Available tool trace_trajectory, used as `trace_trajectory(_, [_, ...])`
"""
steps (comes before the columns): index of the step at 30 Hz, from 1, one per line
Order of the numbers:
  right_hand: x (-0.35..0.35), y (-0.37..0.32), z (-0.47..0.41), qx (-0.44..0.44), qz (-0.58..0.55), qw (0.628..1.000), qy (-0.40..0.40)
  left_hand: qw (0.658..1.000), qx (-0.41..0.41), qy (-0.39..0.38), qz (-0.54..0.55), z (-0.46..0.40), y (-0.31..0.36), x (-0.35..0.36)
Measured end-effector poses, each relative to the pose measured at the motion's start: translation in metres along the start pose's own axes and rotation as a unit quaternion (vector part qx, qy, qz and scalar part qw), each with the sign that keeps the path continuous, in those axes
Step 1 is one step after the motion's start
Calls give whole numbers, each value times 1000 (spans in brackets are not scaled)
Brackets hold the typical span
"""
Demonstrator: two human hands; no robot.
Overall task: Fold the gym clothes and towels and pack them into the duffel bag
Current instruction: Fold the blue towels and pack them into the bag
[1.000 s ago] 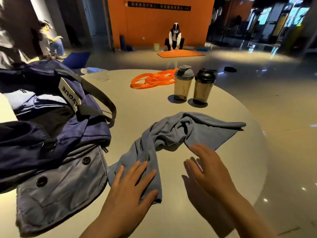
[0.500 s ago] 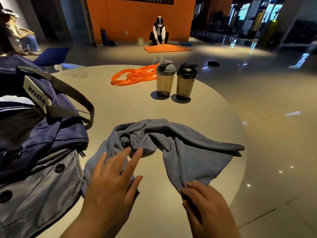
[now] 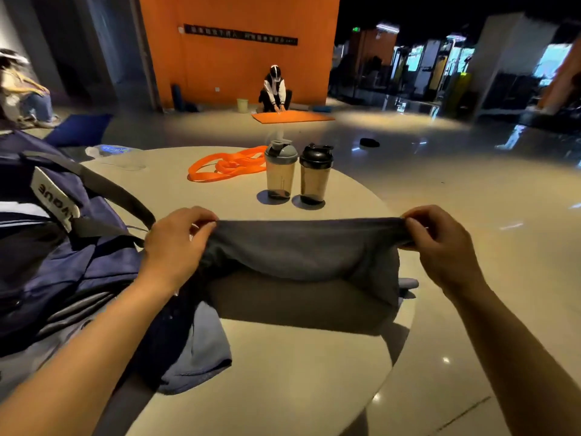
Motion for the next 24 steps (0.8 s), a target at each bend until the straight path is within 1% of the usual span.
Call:
trace_trajectory(2, [-6, -16, -23, -37, 12, 999, 12, 999, 11, 27, 26, -13, 12, -20])
trace_trajectory(6, [-13, -41, -41, -82, 26, 995, 39, 998, 18, 37, 54, -21, 24, -38])
trace_trajectory(12, [-9, -23, -27, -77, 36, 995, 50, 998, 27, 21, 55, -4, 24, -35])
trace_trajectory(14, [-10, -13, -23, -67, 42, 996, 52, 998, 47, -12, 40, 1, 28, -27])
trace_trajectory(16, [-13, -6, -22, -51, 44, 996, 56, 994, 70, -77, 25, 5, 31, -13])
trace_trajectory(18, [-11, -2, -19, -40, 55, 997, 45, 987, 76, -140, -1, 9, 27, 2])
trace_trajectory(19, [-6, 3, -17, -26, 65, 997, 24, 984, 66, -162, -12, 13, 21, 9])
trace_trajectory(20, [5, 10, -13, -5, 82, 997, -16, 983, 53, -177, -13, 18, 15, 15])
trace_trajectory(21, [20, 20, -6, 25, 114, 990, -75, 982, 45, -185, -1, 26, 12, 21])
trace_trajectory(22, [40, 32, 6, 50, 167, 974, -146, 981, 44, -186, 18, 36, 13, 26])
trace_trajectory(23, [56, 39, 21, 58, 237, 947, -207, 981, 58, -182, 40, 47, 18, 31])
trace_trajectory(24, [71, 37, 36, 38, 292, 924, -244, 978, 81, -182, 55, 60, 26, 38])
Point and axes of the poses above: each hand's wrist, its own z-axis away from the middle knuckle, its own x-axis out of the palm, y = z × x, the point moved 10 cm from there along -z, towards the middle knuckle, and after that the axes turned 5 degrees about z, right-handed, at the moved point
